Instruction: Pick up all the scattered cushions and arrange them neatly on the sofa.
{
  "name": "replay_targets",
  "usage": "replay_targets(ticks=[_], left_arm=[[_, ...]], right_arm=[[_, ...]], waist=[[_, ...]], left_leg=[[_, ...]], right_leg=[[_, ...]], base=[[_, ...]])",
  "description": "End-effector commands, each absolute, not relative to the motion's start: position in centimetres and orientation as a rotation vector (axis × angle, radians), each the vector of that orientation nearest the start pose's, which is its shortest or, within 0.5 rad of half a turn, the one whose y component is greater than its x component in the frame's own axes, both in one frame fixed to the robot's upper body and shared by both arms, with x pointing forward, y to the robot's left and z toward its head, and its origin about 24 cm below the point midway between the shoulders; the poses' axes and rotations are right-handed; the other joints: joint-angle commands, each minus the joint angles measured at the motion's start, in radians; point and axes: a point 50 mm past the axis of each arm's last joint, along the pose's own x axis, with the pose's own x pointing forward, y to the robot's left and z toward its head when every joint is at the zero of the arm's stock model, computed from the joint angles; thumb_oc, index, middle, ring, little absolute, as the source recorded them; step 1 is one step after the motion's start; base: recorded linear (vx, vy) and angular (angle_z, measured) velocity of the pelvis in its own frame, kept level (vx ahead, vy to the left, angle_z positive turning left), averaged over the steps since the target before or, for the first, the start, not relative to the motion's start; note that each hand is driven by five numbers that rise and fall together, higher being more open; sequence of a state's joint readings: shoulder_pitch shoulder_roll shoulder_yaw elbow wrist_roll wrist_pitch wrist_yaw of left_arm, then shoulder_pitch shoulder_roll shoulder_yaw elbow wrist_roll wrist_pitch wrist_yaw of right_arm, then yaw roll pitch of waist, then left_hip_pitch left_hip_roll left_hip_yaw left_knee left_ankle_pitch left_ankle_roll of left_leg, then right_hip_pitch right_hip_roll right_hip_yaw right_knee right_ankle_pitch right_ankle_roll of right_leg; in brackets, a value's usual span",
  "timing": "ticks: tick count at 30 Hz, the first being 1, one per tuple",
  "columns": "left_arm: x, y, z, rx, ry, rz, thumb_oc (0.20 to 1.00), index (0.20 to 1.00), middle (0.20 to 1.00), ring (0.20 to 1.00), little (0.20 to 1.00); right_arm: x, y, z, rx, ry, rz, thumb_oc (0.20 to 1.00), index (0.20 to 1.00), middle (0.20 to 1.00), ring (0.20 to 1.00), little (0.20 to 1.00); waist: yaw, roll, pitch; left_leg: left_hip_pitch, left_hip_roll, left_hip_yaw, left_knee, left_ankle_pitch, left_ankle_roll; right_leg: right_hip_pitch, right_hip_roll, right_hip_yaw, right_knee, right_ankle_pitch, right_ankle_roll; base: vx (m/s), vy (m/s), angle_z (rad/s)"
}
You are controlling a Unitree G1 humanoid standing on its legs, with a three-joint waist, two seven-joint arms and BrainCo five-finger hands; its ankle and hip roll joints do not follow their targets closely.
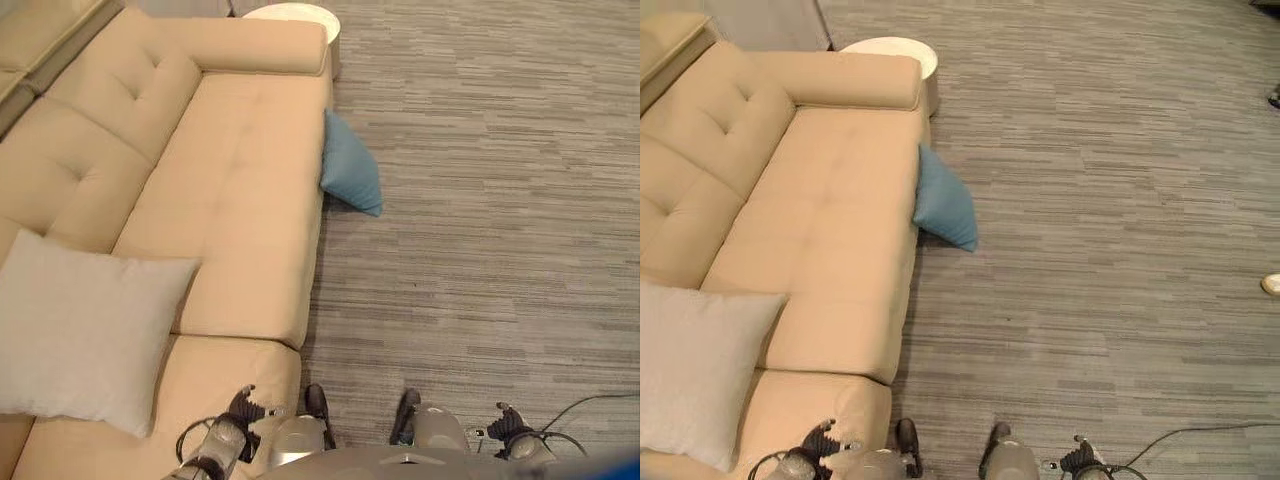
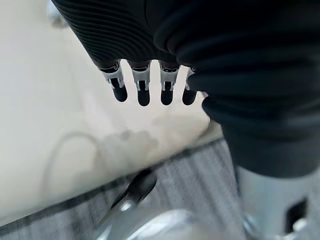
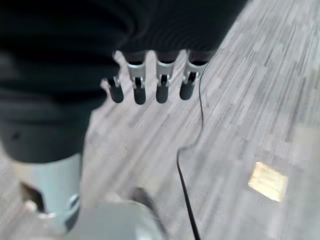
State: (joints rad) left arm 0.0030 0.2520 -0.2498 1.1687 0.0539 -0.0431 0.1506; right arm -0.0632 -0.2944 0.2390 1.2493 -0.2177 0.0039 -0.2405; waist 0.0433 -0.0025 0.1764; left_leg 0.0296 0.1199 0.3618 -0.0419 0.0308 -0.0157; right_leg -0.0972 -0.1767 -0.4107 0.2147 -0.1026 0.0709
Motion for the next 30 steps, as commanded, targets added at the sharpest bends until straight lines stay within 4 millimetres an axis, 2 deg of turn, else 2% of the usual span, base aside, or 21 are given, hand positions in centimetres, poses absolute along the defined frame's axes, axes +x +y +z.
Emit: replay_targets(ticks=[1, 2, 3, 4, 5, 6, 7, 11, 12, 13, 16, 18, 19, 22, 23, 24, 25, 26, 27, 29, 30], left_arm=[[13.4, 22.2, -14.9, 0.5, 1.033, -0.021, 1.0, 1.0, 1.0, 1.0, 1.0], [13.5, 22.0, -14.9, 0.501, 1.032, -0.025, 1.0, 1.0, 1.0, 1.0, 1.0], [13.7, 21.7, -14.9, 0.493, 1.025, -0.028, 1.0, 1.0, 1.0, 1.0, 1.0], [13.7, 21.7, -14.9, 0.493, 1.025, -0.027, 1.0, 1.0, 1.0, 1.0, 1.0], [13.7, 21.5, -14.9, 0.496, 1.024, -0.032, 1.0, 1.0, 1.0, 1.0, 1.0], [13.8, 21.2, -14.9, 0.486, 1.017, -0.034, 1.0, 1.0, 1.0, 1.0, 1.0], [13.7, 21.2, -15.0, 0.481, 1.02, -0.029, 1.0, 1.0, 1.0, 1.0, 1.0], [13.5, 21.1, -15.1, 0.486, 1.027, -0.033, 1.0, 1.0, 1.0, 1.0, 1.0], [13.5, 21.1, -15.1, 0.486, 1.027, -0.033, 1.0, 1.0, 1.0, 1.0, 1.0], [13.6, 21.1, -15.0, 0.474, 1.022, -0.024, 1.0, 1.0, 1.0, 1.0, 1.0], [12.8, 21.5, -15.2, 0.456, 1.048, -0.001, 1.0, 1.0, 1.0, 1.0, 1.0], [12.4, 21.9, -15.3, 0.452, 1.064, 0.014, 1.0, 1.0, 1.0, 1.0, 1.0], [12.9, 22.1, -15.1, 0.46, 1.051, 0.012, 1.0, 1.0, 1.0, 1.0, 1.0], [13.6, 22.4, -14.7, 0.471, 1.025, 0.02, 1.0, 1.0, 1.0, 1.0, 1.0], [14.1, 22.4, -14.5, 0.466, 1.006, 0.028, 1.0, 1.0, 1.0, 1.0, 1.0], [14.3, 22.3, -14.5, 0.463, 0.999, 0.028, 1.0, 1.0, 1.0, 1.0, 1.0], [14.3, 22.3, -14.5, 0.462, 0.999, 0.028, 1.0, 1.0, 1.0, 1.0, 1.0], [14.3, 22.2, -14.5, 0.46, 1.0, 0.028, 1.0, 1.0, 1.0, 1.0, 1.0], [14.3, 22.2, -14.5, 0.46, 1.0, 0.028, 1.0, 1.0, 1.0, 1.0, 1.0], [14.4, 22.2, -14.6, 0.465, 1.004, 0.02, 1.0, 1.0, 1.0, 1.0, 1.0], [14.3, 22.1, -14.6, 0.465, 1.01, 0.02, 1.0, 1.0, 1.0, 1.0, 1.0]], right_arm=[[11.7, -28.1, -13.9, -0.761, 1.114, -0.148, 1.0, 1.0, 1.0, 1.0, 1.0], [11.5, -28.3, -13.9, -0.753, 1.12, -0.164, 1.0, 1.0, 1.0, 1.0, 1.0], [10.9, -28.5, -14.0, -0.747, 1.138, -0.184, 1.0, 1.0, 1.0, 1.0, 1.0], [10.9, -28.5, -14.0, -0.747, 1.138, -0.184, 1.0, 1.0, 1.0, 1.0, 1.0], [10.7, -28.7, -14.0, -0.748, 1.146, -0.19, 1.0, 1.0, 1.0, 1.0, 1.0], [10.5, -28.7, -14.0, -0.741, 1.152, -0.196, 1.0, 1.0, 1.0, 1.0, 1.0], [10.5, -28.7, -14.1, -0.743, 1.151, -0.194, 1.0, 1.0, 1.0, 1.0, 1.0], [10.4, -28.5, -14.1, -0.759, 1.156, -0.186, 1.0, 1.0, 1.0, 1.0, 1.0], [10.4, -28.5, -14.1, -0.758, 1.156, -0.186, 1.0, 1.0, 1.0, 1.0, 1.0], [10.4, -28.3, -14.2, -0.759, 1.16, -0.18, 1.0, 1.0, 1.0, 1.0, 1.0], [10.0, -27.9, -14.5, -0.771, 1.169, -0.144, 1.0, 1.0, 1.0, 1.0, 1.0], [10.2, -27.4, -14.6, -0.766, 1.167, -0.118, 1.0, 1.0, 1.0, 1.0, 1.0], [11.0, -27.4, -14.4, -0.767, 1.149, -0.113, 1.0, 1.0, 1.0, 1.0, 1.0], [12.1, -27.2, -14.1, -0.765, 1.11, -0.109, 1.0, 1.0, 1.0, 1.0, 1.0], [12.7, -27.0, -14.0, -0.763, 1.087, -0.105, 1.0, 1.0, 1.0, 1.0, 1.0], [13.0, -26.9, -13.9, -0.769, 1.079, -0.1, 1.0, 1.0, 1.0, 1.0, 1.0], [13.0, -26.9, -13.9, -0.77, 1.079, -0.1, 1.0, 1.0, 1.0, 1.0, 1.0], [13.8, -27.0, -13.6, -0.79, 1.055, -0.087, 1.0, 1.0, 1.0, 1.0, 1.0], [13.8, -27.0, -13.6, -0.79, 1.055, -0.087, 1.0, 1.0, 1.0, 1.0, 1.0], [13.8, -27.2, -13.5, -0.798, 1.054, -0.086, 1.0, 1.0, 1.0, 1.0, 1.0], [13.8, -27.2, -13.5, -0.801, 1.057, -0.083, 1.0, 1.0, 1.0, 1.0, 1.0]], waist=[[-0.04, -0.022, -0.002], [-0.047, -0.023, 0.006], [-0.048, -0.029, 0.022], [-0.05, -0.031, 0.019], [-0.045, -0.033, 0.025], [-0.033, -0.04, 0.031], [-0.026, -0.042, 0.029], [0.018, -0.031, 0.024], [0.02, -0.033, 0.026], [0.047, -0.032, 0.028], [0.063, -0.04, 0.002], [0.084, -0.06, -0.023], [0.07, -0.056, -0.008], [0.043, -0.027, 0.012], [0.034, -0.005, 0.017], [0.028, 0.004, 0.018], [0.026, 0.004, 0.021], [0.007, -0.001, 0.033], [0.007, 0.0, 0.034], [-0.014, -0.009, 0.043], [-0.018, -0.014, 0.036]], left_leg=[[-0.048, -0.026, -0.104, 0.147, -0.079, -0.03], [-0.066, -0.004, -0.104, 0.199, -0.084, -0.04], [-0.101, 0.019, -0.128, 0.32, -0.088, -0.046], [-0.105, 0.018, -0.129, 0.318, -0.084, -0.045], [-0.132, 0.007, -0.161, 0.353, -0.07, -0.046], [-0.181, -0.046, -0.216, 0.36, -0.094, -0.029], [-0.193, -0.07, -0.229, 0.338, -0.101, -0.022], [-0.28, -0.107, -0.24, 0.197, 0.012, -0.029], [-0.276, -0.108, -0.238, 0.194, 0.013, -0.029], [-0.299, -0.12, -0.253, 0.171, 0.038, -0.037], [-0.27, -0.133, -0.266, 0.15, 0.021, -0.012], [-0.237, -0.147, -0.243, 0.152, -0.018, 0.023], [-0.198, -0.153, -0.232, 0.152, -0.049, 0.047], [-0.13, -0.146, -0.21, 0.13, -0.077, 0.069], [-0.089, -0.14, -0.205, 0.112, -0.091, 0.069], [-0.064, -0.138, -0.209, 0.099, -0.101, 0.066], [-0.059, -0.138, -0.212, 0.098, -0.102, 0.065], [-0.013, -0.152, -0.226, 0.095, -0.136, 0.052], [-0.011, -0.15, -0.226, 0.095, -0.137, 0.051], [0.023, -0.159, -0.249, 0.105, -0.168, 0.033], [0.037, -0.163, -0.257, 0.111, -0.187, 0.028]], right_leg=[[0.065, 0.043, 0.105, -0.15, 0.065, 0.063], [0.076, 0.053, 0.105, -0.163, 0.062, 0.049], [0.104, 0.071, 0.12, -0.174, 0.046, 0.025], [0.1, 0.069, 0.119, -0.174, 0.048, 0.024], [0.103, 0.075, 0.128, -0.17, 0.043, 0.015], [0.111, 0.087, 0.152, -0.171, 0.033, 0.011], [0.118, 0.094, 0.163, -0.175, 0.029, 0.014], [0.179, 0.149, 0.209, -0.193, -0.007, 0.021], [0.182, 0.148, 0.21, -0.193, -0.008, 0.022], [0.207, 0.166, 0.24, -0.198, -0.021, 0.018], [0.234, 0.169, 0.266, -0.196, -0.049, 0.017], [0.211, 0.135, 0.272, -0.078, -0.052, 0.06], [0.136, 0.104, 0.269, 0.096, 0.005, 0.112], [0.018, 0.042, 0.205, 0.287, 0.11, 0.162], [-0.025, -0.005, 0.132, 0.272, 0.096, 0.138], [-0.048, -0.019, 0.103, 0.233, 0.075, 0.115], [-0.042, -0.02, 0.1, 0.234, 0.071, 0.115], [-0.107, -0.03, 0.071, 0.021, 0.106, 0.097], [-0.103, -0.028, 0.07, 0.017, 0.108, 0.096], [-0.133, -0.019, 0.108, -0.116, 0.163, 0.12], [-0.126, -0.019, 0.119, -0.13, 0.172, 0.127]], base=[[0.08, -0.398, -0.64], [0.12, -0.425, -0.15], [0.1, -0.263, 0.03], [0.12, -0.214, -0.26], [0.12, -0.129, -0.38], [0.19, -0.157, -0.27], [0.29, -0.144, -0.14], [0.27, -0.052, -0.55], [0.24, -0.031, -0.53], [0.28, -0.011, -0.63], [0.36, 0.043, -0.76], [0.52, 0.149, -0.87], [0.25, 0.106, -0.66], [0.21, 0.072, -0.14], [0.32, 0.03, -0.06], [0.26, -0.004, -0.4], [0.4, -0.197, -0.25], [0.31, -0.182, 0.07], [0.38, -0.243, 0.4], [0.28, -0.229, 0.39], [0.31, -0.246, 0.47]])
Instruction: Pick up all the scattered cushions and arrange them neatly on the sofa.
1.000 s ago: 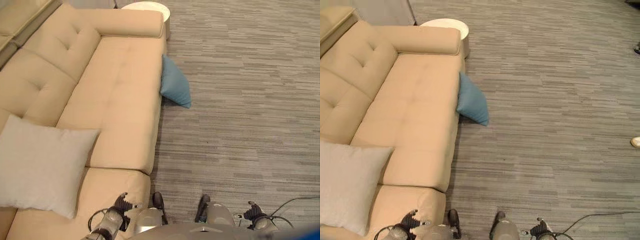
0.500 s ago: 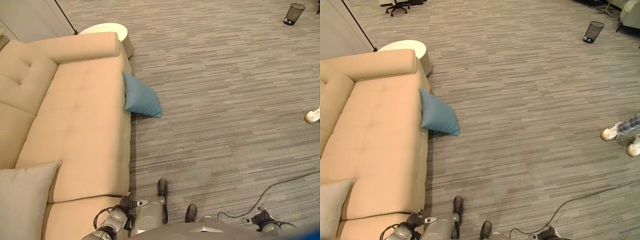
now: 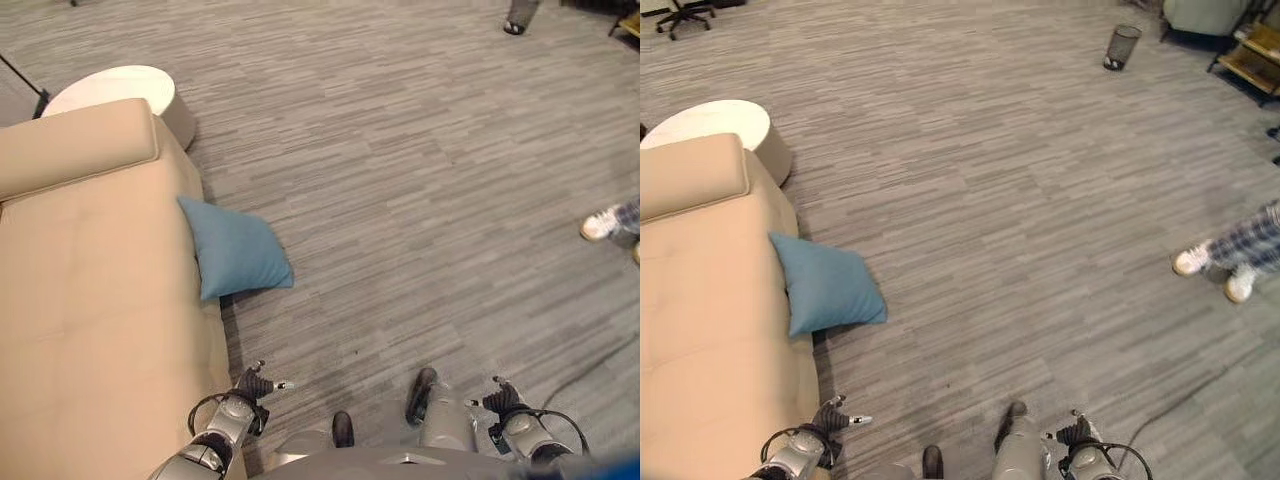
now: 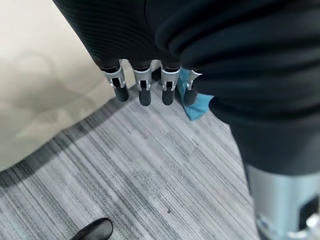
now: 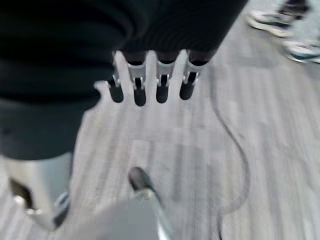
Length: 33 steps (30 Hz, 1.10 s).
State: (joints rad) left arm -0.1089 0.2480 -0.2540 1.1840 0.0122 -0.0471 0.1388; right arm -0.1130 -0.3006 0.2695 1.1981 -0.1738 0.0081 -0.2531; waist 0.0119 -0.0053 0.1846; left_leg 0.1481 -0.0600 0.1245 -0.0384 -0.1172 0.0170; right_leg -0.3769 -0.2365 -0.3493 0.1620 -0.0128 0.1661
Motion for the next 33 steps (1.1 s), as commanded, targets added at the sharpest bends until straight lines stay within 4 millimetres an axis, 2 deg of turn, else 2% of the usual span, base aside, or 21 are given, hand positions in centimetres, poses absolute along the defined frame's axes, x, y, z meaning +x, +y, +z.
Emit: replay_targets(ticks=[1, 4, 6, 7, 10, 12, 13, 15, 16, 17, 19, 20, 21, 22, 24, 25, 26, 28, 29, 31, 33], left_arm=[[14.1, 22.1, -14.7, 0.465, 1.015, 0.021, 1.0, 1.0, 1.0, 1.0, 1.0], [13.4, 22.0, -15.0, 0.437, 1.037, 0.037, 1.0, 1.0, 1.0, 1.0, 1.0], [13.1, 21.5, -15.3, 0.418, 1.056, 0.033, 1.0, 1.0, 1.0, 1.0, 1.0], [13.3, 21.0, -15.3, 0.406, 1.051, 0.025, 1.0, 1.0, 1.0, 1.0, 1.0], [13.7, 20.4, -15.2, 0.402, 1.034, 0.007, 1.0, 1.0, 1.0, 1.0, 1.0], [14.0, 20.1, -15.1, 0.404, 1.024, -0.009, 1.0, 1.0, 1.0, 1.0, 1.0], [14.2, 19.9, -15.1, 0.42, 1.018, -0.028, 1.0, 1.0, 1.0, 1.0, 1.0], [14.3, 20.0, -15.0, 0.438, 1.016, -0.042, 1.0, 1.0, 1.0, 1.0, 1.0], [14.3, 20.0, -15.0, 0.443, 1.016, -0.043, 1.0, 1.0, 1.0, 1.0, 1.0], [14.0, 20.2, -15.1, 0.434, 1.028, -0.029, 1.0, 1.0, 1.0, 1.0, 1.0], [12.2, 20.9, -15.7, 0.436, 1.091, -0.019, 1.0, 1.0, 1.0, 1.0, 1.0], [11.8, 21.1, -15.8, 0.44, 1.105, -0.015, 1.0, 1.0, 1.0, 1.0, 1.0], [11.4, 21.5, -15.8, 0.44, 1.119, -0.003, 1.0, 1.0, 1.0, 1.0, 1.0], [11.5, 22.0, -15.7, 0.432, 1.118, 0.019, 1.0, 1.0, 1.0, 1.0, 1.0], [11.9, 22.2, -15.5, 0.43, 1.102, 0.03, 1.0, 1.0, 1.0, 1.0, 1.0], [12.6, 22.3, -15.2, 0.438, 1.073, 0.027, 1.0, 1.0, 1.0, 1.0, 1.0], [12.8, 22.2, -15.2, 0.436, 1.064, 0.026, 1.0, 1.0, 1.0, 1.0, 1.0], [13.4, 22.0, -15.0, 0.435, 1.039, 0.021, 1.0, 1.0, 1.0, 1.0, 1.0], [13.6, 21.9, -15.0, 0.44, 1.033, 0.016, 1.0, 1.0, 1.0, 1.0, 1.0], [13.5, 21.8, -15.0, 0.442, 1.037, 0.007, 1.0, 1.0, 1.0, 1.0, 1.0], [12.7, 21.9, -15.4, 0.431, 1.074, 0.026, 1.0, 1.0, 1.0, 1.0, 1.0]], right_arm=[[13.6, -27.1, -13.6, -0.8, 1.063, -0.077, 1.0, 1.0, 1.0, 1.0, 1.0], [13.1, -27.1, -13.8, -0.78, 1.073, -0.087, 1.0, 1.0, 1.0, 1.0, 1.0], [12.9, -27.2, -13.8, -0.739, 1.074, -0.128, 1.0, 1.0, 1.0, 1.0, 1.0], [13.0, -27.3, -13.7, -0.723, 1.073, -0.152, 1.0, 1.0, 1.0, 1.0, 1.0], [12.5, -27.5, -13.9, -0.713, 1.088, -0.161, 1.0, 1.0, 1.0, 1.0, 1.0], [11.7, -27.5, -14.1, -0.699, 1.114, -0.17, 1.0, 1.0, 1.0, 1.0, 1.0], [11.0, -27.7, -14.3, -0.703, 1.138, -0.175, 1.0, 1.0, 1.0, 1.0, 1.0], [10.6, -27.7, -14.4, -0.705, 1.154, -0.176, 1.0, 1.0, 1.0, 1.0, 1.0], [10.6, -27.6, -14.4, -0.703, 1.157, -0.177, 1.0, 1.0, 1.0, 1.0, 1.0], [10.4, -27.4, -14.6, -0.702, 1.162, -0.165, 1.0, 1.0, 1.0, 1.0, 1.0], [9.8, -26.8, -14.9, -0.711, 1.185, -0.123, 1.0, 1.0, 1.0, 1.0, 1.0], [9.8, -26.7, -15.0, -0.708, 1.185, -0.118, 1.0, 1.0, 1.0, 1.0, 1.0], [10.1, -26.4, -15.0, -0.704, 1.173, -0.104, 1.0, 1.0, 1.0, 1.0, 1.0], [10.8, -26.3, -14.8, -0.702, 1.15, -0.101, 1.0, 1.0, 1.0, 1.0, 1.0], [11.7, -26.2, -14.6, -0.712, 1.122, -0.09, 1.0, 1.0, 1.0, 1.0, 1.0], [12.7, -25.8, -14.3, -0.704, 1.084, -0.081, 1.0, 1.0, 1.0, 1.0, 1.0], [12.7, -25.8, -14.3, -0.702, 1.083, -0.079, 1.0, 1.0, 1.0, 1.0, 1.0], [13.5, -25.7, -14.1, -0.706, 1.058, -0.077, 1.0, 1.0, 1.0, 1.0, 1.0], [13.9, -25.7, -13.9, -0.694, 1.044, -0.089, 1.0, 1.0, 1.0, 1.0, 1.0], [13.6, -25.7, -14.0, -0.694, 1.054, -0.083, 1.0, 1.0, 1.0, 1.0, 1.0], [13.0, -25.8, -14.2, -0.694, 1.067, -0.075, 1.0, 1.0, 1.0, 1.0, 1.0]], waist=[[0.01, -0.014, 0.023], [0.004, -0.015, 0.009], [0.005, -0.026, 0.009], [0.01, -0.037, 0.021], [0.019, -0.038, 0.028], [0.027, -0.045, 0.02], [0.031, -0.034, 0.013], [0.035, -0.022, 0.01], [0.04, -0.02, 0.017], [0.042, -0.018, 0.013], [0.054, -0.027, -0.009], [0.058, -0.03, -0.017], [0.08, -0.037, -0.028], [0.083, -0.032, -0.02], [0.073, -0.028, -0.003], [0.058, -0.007, 0.018], [0.056, -0.005, 0.021], [0.043, -0.005, 0.031], [0.019, -0.011, 0.041], [0.0, -0.016, 0.045], [-0.003, -0.03, 0.031]], left_leg=[[-0.072, 0.015, -0.023, 0.116, -0.051, -0.005], [-0.055, 0.023, -0.035, 0.154, -0.073, -0.015], [-0.129, 0.067, -0.011, 0.376, -0.047, -0.055], [-0.195, 0.124, 0.036, 0.519, 0.012, -0.073], [-0.246, 0.146, 0.07, 0.545, 0.011, -0.066], [-0.27, 0.131, 0.112, 0.404, -0.002, -0.052], [-0.302, 0.139, 0.14, 0.282, 0.069, -0.06], [-0.323, 0.149, 0.159, 0.198, 0.128, -0.087], [-0.336, 0.154, 0.186, 0.169, 0.174, -0.086], [-0.315, 0.151, 0.195, 0.133, 0.169, -0.081], [-0.297, 0.114, 0.153, 0.121, 0.152, -0.058], [-0.287, 0.108, 0.155, 0.114, 0.148, -0.052], [-0.269, 0.083, 0.145, 0.109, 0.127, -0.024], [-0.24, 0.064, 0.137, 0.098, 0.105, 0.002], [-0.21, 0.046, 0.122, 0.091, 0.09, 0.029], [-0.168, 0.039, 0.088, 0.083, 0.069, 0.041], [-0.161, 0.035, 0.076, 0.085, 0.065, 0.042], [-0.143, 0.022, 0.031, 0.088, 0.045, 0.035], [-0.12, 0.004, -0.016, 0.085, 0.031, 0.03], [-0.103, -0.008, -0.063, 0.081, 0.017, 0.022], [-0.097, -0.02, -0.121, 0.127, -0.018, 0.005]], right_leg=[[0.16, 0.043, 0.065, -0.077, 0.092, 0.025], [0.176, 0.05, 0.07, -0.064, 0.092, 0.007], [0.242, 0.062, 0.05, -0.089, 0.069, -0.026], [0.298, 0.074, 0.023, -0.116, 0.04, -0.057], [0.341, 0.095, 0.009, -0.143, 0.017, -0.073], [0.383, 0.1, -0.012, -0.177, 0.004, -0.061], [0.416, 0.12, -0.023, -0.195, -0.013, -0.057], [0.453, 0.146, -0.019, -0.201, -0.051, -0.055], [0.46, 0.152, -0.031, -0.196, -0.054, -0.064], [0.465, 0.158, -0.03, -0.186, -0.066, -0.065], [0.487, 0.157, -0.023, -0.153, -0.093, -0.06], [0.489, 0.152, -0.019, -0.132, -0.104, -0.058], [0.478, 0.132, -0.007, -0.047, -0.12, -0.047], [0.414, 0.092, -0.005, 0.106, -0.108, -0.01], [0.332, 0.051, 0.012, 0.268, -0.043, 0.021], [0.246, 0.052, 0.066, 0.365, -0.022, 0.005], [0.235, 0.053, 0.073, 0.343, -0.027, -0.001], [0.204, 0.075, 0.126, 0.189, -0.031, -0.014], [0.166, 0.122, 0.24, 0.06, 0.003, -0.002], [0.144, 0.149, 0.333, -0.023, 0.042, 0.011], [0.191, 0.134, 0.317, -0.063, 0.063, -0.001]], base=[[0.28, -0.196, 0.49], [0.2, -0.149, 0.4], [0.25, -0.345, 0.06], [0.15, -0.286, 0.18], [0.15, -0.142, 0.14], [0.25, -0.04, -0.15], [0.33, -0.004, 0.09], [0.29, -0.007, 0.56], [0.18, 0.003, 0.48], [0.2, 0.019, 0.14], [0.39, 0.08, -0.08], [0.47, 0.148, -0.19], [0.36, 0.201, -0.27], [0.32, 0.224, -0.3], [0.23, 0.154, 0.11], [0.27, 0.057, 0.51], [0.38, -0.058, 0.95], [0.32, -0.18, 0.93], [0.3, -0.19, 0.7], [0.31, -0.206, 1.02], [0.38, -0.347, 1.65]])
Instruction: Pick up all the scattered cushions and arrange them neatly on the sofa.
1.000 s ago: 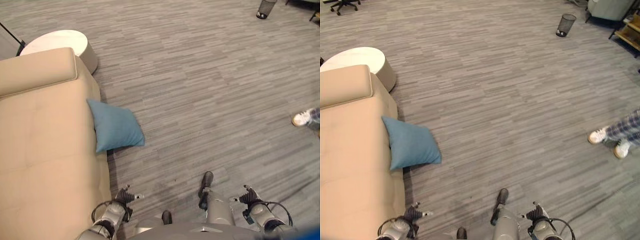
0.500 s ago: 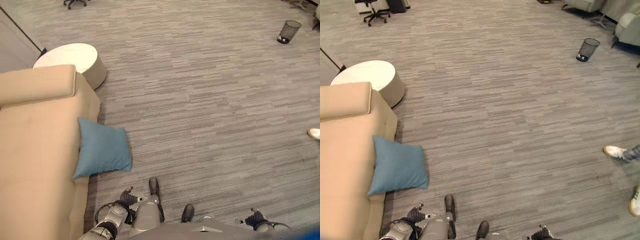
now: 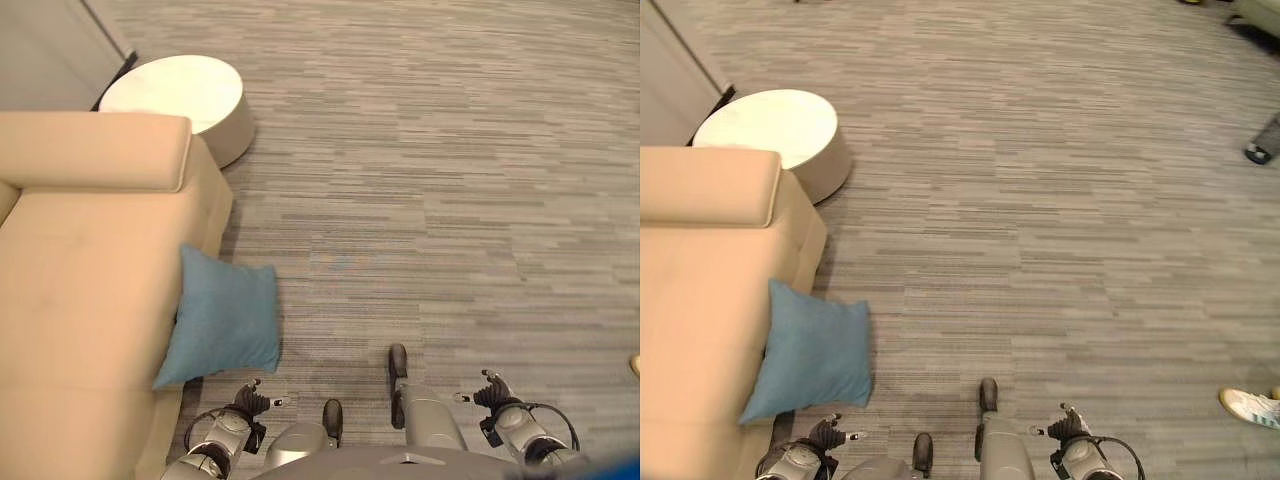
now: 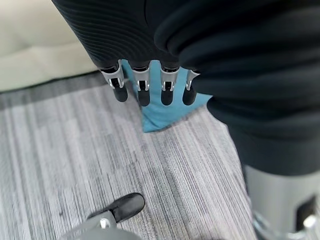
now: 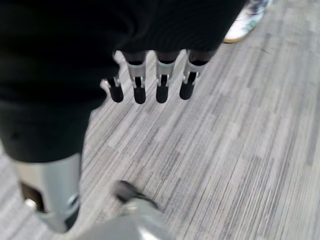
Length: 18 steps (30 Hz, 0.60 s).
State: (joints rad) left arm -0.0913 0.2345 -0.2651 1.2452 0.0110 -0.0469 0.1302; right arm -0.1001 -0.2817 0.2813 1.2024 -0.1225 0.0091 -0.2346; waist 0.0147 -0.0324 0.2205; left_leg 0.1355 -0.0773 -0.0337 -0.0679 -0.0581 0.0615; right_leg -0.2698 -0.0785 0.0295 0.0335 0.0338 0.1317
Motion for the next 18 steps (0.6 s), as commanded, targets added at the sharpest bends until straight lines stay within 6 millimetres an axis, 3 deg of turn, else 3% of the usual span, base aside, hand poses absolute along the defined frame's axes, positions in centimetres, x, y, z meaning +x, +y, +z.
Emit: replay_targets(ticks=[1, 2, 3, 5, 7, 9, 10, 11, 13, 14, 15, 18], left_arm=[[12.3, 21.8, -15.5, 0.409, 1.082, 0.038, 1.0, 1.0, 1.0, 1.0, 1.0], [12.3, 21.8, -15.5, 0.409, 1.082, 0.038, 1.0, 1.0, 1.0, 1.0, 1.0], [12.2, 21.7, -15.5, 0.394, 1.085, 0.044, 1.0, 1.0, 1.0, 1.0, 1.0], [13.1, 21.4, -15.2, 0.36, 1.052, 0.047, 1.0, 1.0, 1.0, 1.0, 1.0], [13.3, 21.4, -15.2, 0.356, 1.045, 0.051, 1.0, 1.0, 1.0, 1.0, 1.0], [13.3, 21.3, -15.2, 0.369, 1.043, 0.036, 1.0, 1.0, 1.0, 1.0, 1.0], [13.3, 21.3, -15.2, 0.369, 1.043, 0.036, 1.0, 1.0, 1.0, 1.0, 1.0], [13.2, 21.3, -15.2, 0.386, 1.051, 0.023, 1.0, 1.0, 1.0, 1.0, 1.0], [12.9, 21.6, -15.3, 0.401, 1.065, 0.019, 1.0, 1.0, 1.0, 1.0, 1.0], [12.9, 21.6, -15.3, 0.401, 1.065, 0.019, 1.0, 1.0, 1.0, 1.0, 1.0], [12.4, 22.0, -15.4, 0.396, 1.084, 0.03, 1.0, 1.0, 1.0, 1.0, 1.0], [11.4, 22.3, -15.7, 0.389, 1.118, 0.05, 1.0, 1.0, 1.0, 1.0, 1.0]], right_arm=[[12.9, -25.8, -14.2, -0.68, 1.062, -0.079, 1.0, 1.0, 1.0, 1.0, 1.0], [12.9, -25.8, -14.2, -0.68, 1.062, -0.079, 1.0, 1.0, 1.0, 1.0, 1.0], [13.1, -25.9, -14.0, -0.675, 1.044, -0.088, 1.0, 1.0, 1.0, 1.0, 1.0], [13.9, -26.1, -13.7, -0.697, 1.014, -0.081, 1.0, 1.0, 1.0, 1.0, 1.0], [13.8, -26.1, -13.7, -0.703, 1.013, -0.077, 1.0, 1.0, 1.0, 1.0, 1.0], [13.2, -26.2, -13.9, -0.695, 1.037, -0.082, 1.0, 1.0, 1.0, 1.0, 1.0], [13.2, -26.2, -13.9, -0.695, 1.037, -0.082, 1.0, 1.0, 1.0, 1.0, 1.0], [12.6, -26.3, -14.0, -0.689, 1.051, -0.089, 1.0, 1.0, 1.0, 1.0, 1.0], [11.9, -26.3, -14.3, -0.692, 1.076, -0.085, 1.0, 1.0, 1.0, 1.0, 1.0], [11.9, -26.3, -14.3, -0.692, 1.077, -0.085, 1.0, 1.0, 1.0, 1.0, 1.0], [11.8, -26.3, -14.3, -0.694, 1.083, -0.082, 1.0, 1.0, 1.0, 1.0, 1.0], [11.8, -26.0, -14.4, -0.711, 1.086, -0.059, 1.0, 1.0, 1.0, 1.0, 1.0]], waist=[[0.002, -0.008, -0.017], [0.0, -0.008, -0.016], [0.006, -0.021, -0.015], [0.024, -0.037, 0.015], [0.025, -0.039, 0.019], [0.027, -0.045, 0.022], [0.025, -0.046, 0.02], [0.023, -0.039, 0.015], [0.02, -0.023, 0.001], [0.02, -0.024, 0.001], [0.013, -0.016, -0.01], [0.031, -0.023, -0.023]], left_leg=[[-0.085, 0.013, 0.023, 0.191, -0.092, -0.062], [-0.085, 0.013, 0.022, 0.193, -0.093, -0.063], [-0.137, 0.038, 0.034, 0.306, -0.083, -0.091], [-0.248, 0.079, 0.075, 0.5, -0.02, -0.112], [-0.265, 0.103, 0.109, 0.525, -0.02, -0.107], [-0.309, 0.161, 0.228, 0.48, -0.019, -0.091], [-0.311, 0.16, 0.227, 0.48, -0.019, -0.091], [-0.331, 0.156, 0.27, 0.399, -0.013, -0.084], [-0.341, 0.156, 0.34, 0.278, 0.058, -0.1], [-0.339, 0.155, 0.34, 0.274, 0.06, -0.1], [-0.306, 0.149, 0.401, 0.201, 0.064, -0.116], [-0.318, 0.128, 0.363, 0.21, 0.068, -0.113]], right_leg=[[0.118, -0.023, -0.086, 0.044, 0.006, 0.021], [0.12, -0.023, -0.088, 0.043, 0.006, 0.021], [0.163, -0.031, -0.124, 0.026, -0.007, 0.005], [0.208, -0.034, -0.171, 0.014, -0.034, -0.033], [0.229, -0.031, -0.201, 0.004, -0.048, -0.043], [0.278, -0.029, -0.277, -0.022, -0.083, -0.055], [0.277, -0.03, -0.278, -0.023, -0.083, -0.055], [0.299, -0.022, -0.316, -0.034, -0.097, -0.055], [0.326, -0.004, -0.353, -0.043, -0.118, -0.056], [0.327, -0.005, -0.353, -0.043, -0.118, -0.056], [0.356, 0.01, -0.366, -0.049, -0.144, -0.046], [0.388, 0.013, -0.373, -0.049, -0.161, -0.041]], base=[[0.28, -0.295, 1.55], [0.24, -0.307, 1.19], [0.11, -0.22, 0.93], [0.09, -0.325, 0.68], [0.05, -0.176, 0.89], [0.1, -0.145, 0.75], [0.15, -0.118, 0.76], [0.16, -0.054, 1.0], [0.19, -0.03, 1.2], [0.27, 0.023, 1.12], [0.27, 0.026, 0.84], [0.29, 0.061, 0.0]])
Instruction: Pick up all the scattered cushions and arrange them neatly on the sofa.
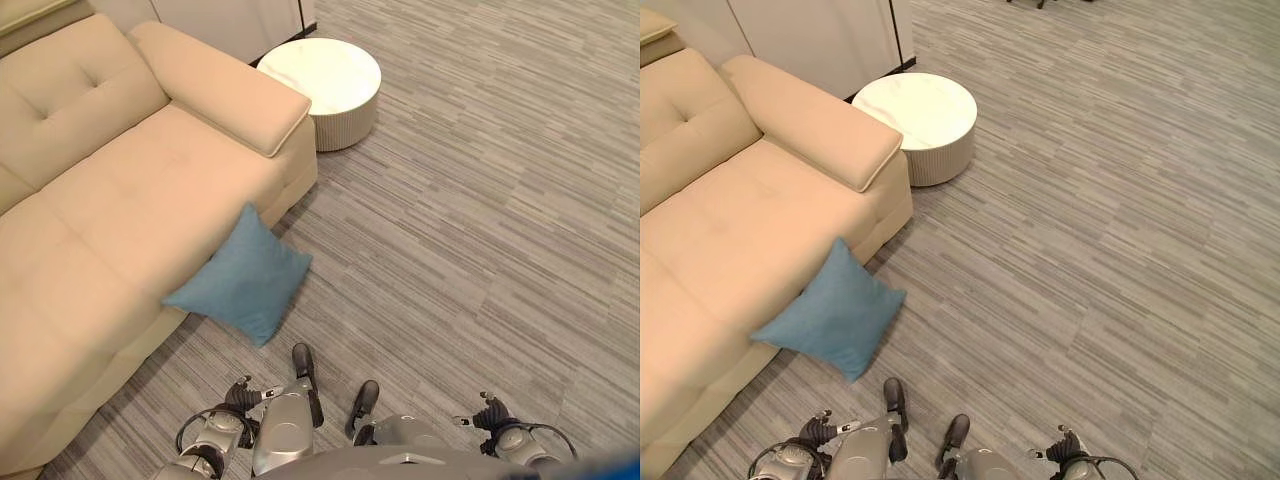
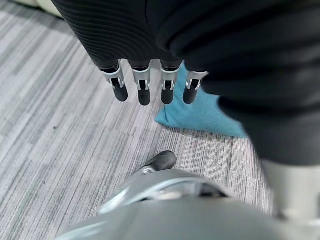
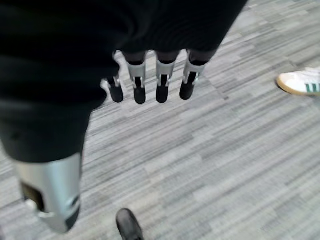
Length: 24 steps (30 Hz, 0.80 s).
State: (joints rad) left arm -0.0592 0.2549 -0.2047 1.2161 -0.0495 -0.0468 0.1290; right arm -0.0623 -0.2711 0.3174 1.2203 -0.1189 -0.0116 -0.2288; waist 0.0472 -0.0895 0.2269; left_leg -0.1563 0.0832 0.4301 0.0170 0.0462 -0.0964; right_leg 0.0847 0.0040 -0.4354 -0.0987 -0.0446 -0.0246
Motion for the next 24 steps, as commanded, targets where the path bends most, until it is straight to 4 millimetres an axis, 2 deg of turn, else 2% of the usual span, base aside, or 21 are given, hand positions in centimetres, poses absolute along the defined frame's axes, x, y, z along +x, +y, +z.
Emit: replay_targets(ticks=[1, 3, 5, 6, 8, 9, 11, 13, 16, 17, 18, 20, 21, 23, 24], left_arm=[[10.8, 22.4, -15.8, 0.38, 1.135, 0.058, 1.0, 1.0, 1.0, 1.0, 1.0], [10.3, 22.7, -15.9, 0.373, 1.152, 0.066, 1.0, 1.0, 1.0, 1.0, 1.0], [10.5, 22.8, -15.8, 0.376, 1.142, 0.071, 1.0, 1.0, 1.0, 1.0, 1.0], [11.5, 22.9, -15.5, 0.387, 1.105, 0.06, 1.0, 1.0, 1.0, 1.0, 1.0], [12.1, 22.8, -15.2, 0.391, 1.079, 0.054, 1.0, 1.0, 1.0, 1.0, 1.0], [12.6, 22.6, -15.1, 0.391, 1.056, 0.048, 1.0, 1.0, 1.0, 1.0, 1.0], [12.8, 22.5, -15.0, 0.393, 1.05, 0.044, 1.0, 1.0, 1.0, 1.0, 1.0], [12.7, 22.5, -15.1, 0.404, 1.057, 0.038, 1.0, 1.0, 1.0, 1.0, 1.0], [12.4, 22.8, -15.2, 0.42, 1.075, 0.043, 1.0, 1.0, 1.0, 1.0, 1.0], [12.4, 23.0, -15.2, 0.423, 1.079, 0.047, 1.0, 1.0, 1.0, 1.0, 1.0], [11.7, 23.2, -15.4, 0.432, 1.107, 0.053, 1.0, 1.0, 1.0, 1.0, 1.0], [11.4, 23.3, -15.5, 0.433, 1.114, 0.055, 1.0, 1.0, 1.0, 1.0, 1.0], [11.5, 23.4, -15.4, 0.432, 1.113, 0.062, 1.0, 1.0, 1.0, 1.0, 1.0], [11.8, 23.1, -15.4, 0.429, 1.099, 0.053, 1.0, 1.0, 1.0, 1.0, 1.0], [12.0, 22.9, -15.3, 0.424, 1.087, 0.046, 1.0, 1.0, 1.0, 1.0, 1.0]], right_arm=[[11.7, -25.8, -14.6, -0.72, 1.091, -0.041, 1.0, 1.0, 1.0, 1.0, 1.0], [11.9, -25.4, -14.6, -0.721, 1.084, -0.016, 1.0, 1.0, 1.0, 1.0, 1.0], [12.4, -25.2, -14.5, -0.72, 1.065, -0.008, 1.0, 1.0, 1.0, 1.0, 1.0], [13.0, -24.8, -14.3, -0.707, 1.039, -0.006, 1.0, 1.0, 1.0, 1.0, 1.0], [13.4, -24.6, -14.2, -0.687, 1.018, -0.012, 1.0, 1.0, 1.0, 1.0, 1.0], [13.8, -24.6, -14.0, -0.681, 1.001, -0.013, 1.0, 1.0, 1.0, 1.0, 1.0], [14.0, -24.6, -13.9, -0.68, 0.996, -0.014, 1.0, 1.0, 1.0, 1.0, 1.0], [14.4, -24.5, -13.8, -0.675, 0.978, -0.012, 1.0, 1.0, 1.0, 1.0, 1.0], [14.4, -24.5, -13.7, -0.673, 0.972, -0.009, 1.0, 1.0, 1.0, 1.0, 1.0], [14.3, -24.6, -13.7, -0.671, 0.978, -0.01, 1.0, 1.0, 1.0, 1.0, 1.0], [13.5, -24.9, -14.0, -0.677, 1.002, -0.013, 1.0, 1.0, 1.0, 1.0, 1.0], [13.3, -25.0, -14.0, -0.679, 1.01, -0.012, 1.0, 1.0, 1.0, 1.0, 1.0], [13.0, -25.4, -14.1, -0.684, 1.021, -0.023, 1.0, 1.0, 1.0, 1.0, 1.0], [12.9, -25.9, -13.9, -0.68, 1.018, -0.043, 1.0, 1.0, 1.0, 1.0, 1.0], [12.9, -26.2, -13.8, -0.681, 1.02, -0.053, 1.0, 1.0, 1.0, 1.0, 1.0]], waist=[[0.005, 0.032, -0.039], [0.018, 0.028, -0.058], [0.022, 0.029, -0.062], [0.013, 0.036, -0.054], [-0.004, 0.046, -0.045], [-0.024, 0.059, -0.037], [-0.027, 0.06, -0.038], [-0.046, 0.059, -0.029], [-0.08, 0.047, -0.019], [-0.084, 0.042, -0.016], [-0.077, 0.031, -0.024], [-0.076, 0.03, -0.027], [-0.069, 0.023, -0.031], [-0.073, 0.017, -0.035], [-0.076, 0.015, -0.033]], left_leg=[[-0.012, -0.041, -0.108, 0.101, -0.038, 0.051], [0.038, -0.068, -0.108, 0.047, -0.05, 0.08], [0.074, -0.083, -0.108, 0.019, -0.066, 0.099], [0.098, -0.094, -0.129, 0.011, -0.064, 0.127], [0.13, -0.101, -0.168, 0.003, -0.075, 0.136], [0.155, -0.107, -0.222, 0.001, -0.083, 0.139], [0.152, -0.108, -0.237, 0.004, -0.083, 0.138], [0.168, -0.122, -0.287, 0.005, -0.097, 0.138], [0.182, -0.144, -0.367, 0.02, -0.122, 0.133], [0.185, -0.148, -0.388, 0.028, -0.129, 0.131], [0.177, -0.15, -0.422, 0.054, -0.143, 0.116], [0.174, -0.147, -0.438, 0.058, -0.142, 0.107], [0.159, -0.136, -0.453, 0.08, -0.142, 0.084], [0.133, -0.115, -0.441, 0.119, -0.144, 0.068], [0.118, -0.097, -0.406, 0.138, -0.14, 0.06]], right_leg=[[0.043, -0.072, 0.088, 0.092, -0.092, 0.118], [0.039, -0.092, 0.076, 0.175, -0.112, 0.136], [-0.001, -0.135, 0.062, 0.296, -0.104, 0.171], [-0.073, -0.165, 0.076, 0.439, -0.04, 0.192], [-0.131, -0.149, 0.161, 0.503, -0.029, 0.185], [-0.18, -0.101, 0.264, 0.487, -0.054, 0.165], [-0.185, -0.091, 0.291, 0.445, -0.049, 0.162], [-0.228, -0.078, 0.368, 0.362, -0.024, 0.16], [-0.272, -0.042, 0.501, 0.256, 0.036, 0.18], [-0.271, -0.04, 0.514, 0.25, 0.042, 0.183], [-0.227, -0.058, 0.483, 0.216, 0.039, 0.168], [-0.218, -0.053, 0.478, 0.214, 0.034, 0.162], [-0.192, -0.058, 0.44, 0.189, 0.031, 0.152], [-0.15, -0.064, 0.387, 0.155, 0.025, 0.139], [-0.129, -0.066, 0.358, 0.139, 0.018, 0.129]], base=[[0.33, 0.132, -0.11], [0.29, 0.171, -0.15], [0.16, 0.16, -0.06], [0.15, 0.133, -0.02], [0.19, 0.05, 0.71], [0.17, 0.003, 1.45], [0.14, -0.044, 0.93], [0.2, -0.103, 0.77], [0.19, -0.122, 0.78], [0.22, -0.238, 1.3], [0.15, -0.198, 1.4], [0.11, -0.239, 1.43], [0.1, -0.309, 1.21], [0.06, -0.303, 1.22], [0.0, -0.217, 1.29]])
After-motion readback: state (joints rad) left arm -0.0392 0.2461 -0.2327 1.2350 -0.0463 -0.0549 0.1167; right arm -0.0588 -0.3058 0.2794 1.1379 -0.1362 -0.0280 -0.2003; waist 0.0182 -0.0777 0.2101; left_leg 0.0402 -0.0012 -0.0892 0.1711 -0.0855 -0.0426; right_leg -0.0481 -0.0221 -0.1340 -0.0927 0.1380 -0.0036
